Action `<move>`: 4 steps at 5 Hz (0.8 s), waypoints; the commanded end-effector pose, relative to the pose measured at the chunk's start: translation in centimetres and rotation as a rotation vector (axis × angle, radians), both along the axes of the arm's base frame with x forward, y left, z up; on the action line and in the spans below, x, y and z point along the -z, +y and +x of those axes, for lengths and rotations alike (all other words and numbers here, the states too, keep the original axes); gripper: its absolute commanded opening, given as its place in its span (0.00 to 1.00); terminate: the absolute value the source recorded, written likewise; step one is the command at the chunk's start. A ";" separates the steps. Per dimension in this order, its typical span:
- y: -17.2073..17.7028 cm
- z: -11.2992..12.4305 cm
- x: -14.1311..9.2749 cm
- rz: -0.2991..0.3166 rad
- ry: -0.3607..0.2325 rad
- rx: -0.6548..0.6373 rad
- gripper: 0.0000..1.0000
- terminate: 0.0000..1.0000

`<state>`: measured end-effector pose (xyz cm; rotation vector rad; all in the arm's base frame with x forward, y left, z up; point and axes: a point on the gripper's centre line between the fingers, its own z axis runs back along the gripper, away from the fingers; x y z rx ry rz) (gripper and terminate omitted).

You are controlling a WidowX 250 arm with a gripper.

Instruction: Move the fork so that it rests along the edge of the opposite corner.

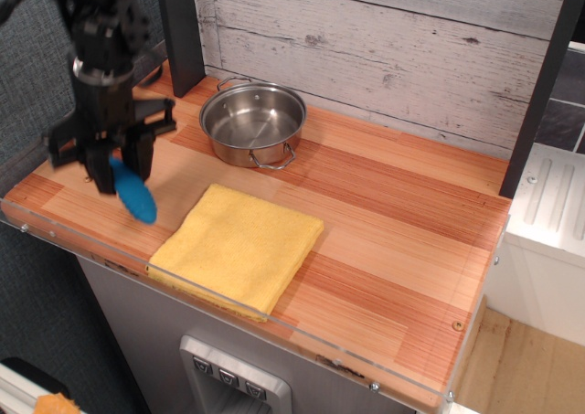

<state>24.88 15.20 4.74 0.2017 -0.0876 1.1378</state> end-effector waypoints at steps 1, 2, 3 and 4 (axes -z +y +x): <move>-3.6 0.4 -5.3 0.079 -0.065 0.107 0.00 0.00; -7.1 1.7 -6.5 0.079 -0.080 0.277 0.00 0.00; -10.5 2.6 -7.1 0.053 -0.094 0.479 0.00 0.00; -13.8 3.5 -6.8 0.020 -0.085 0.714 0.00 0.00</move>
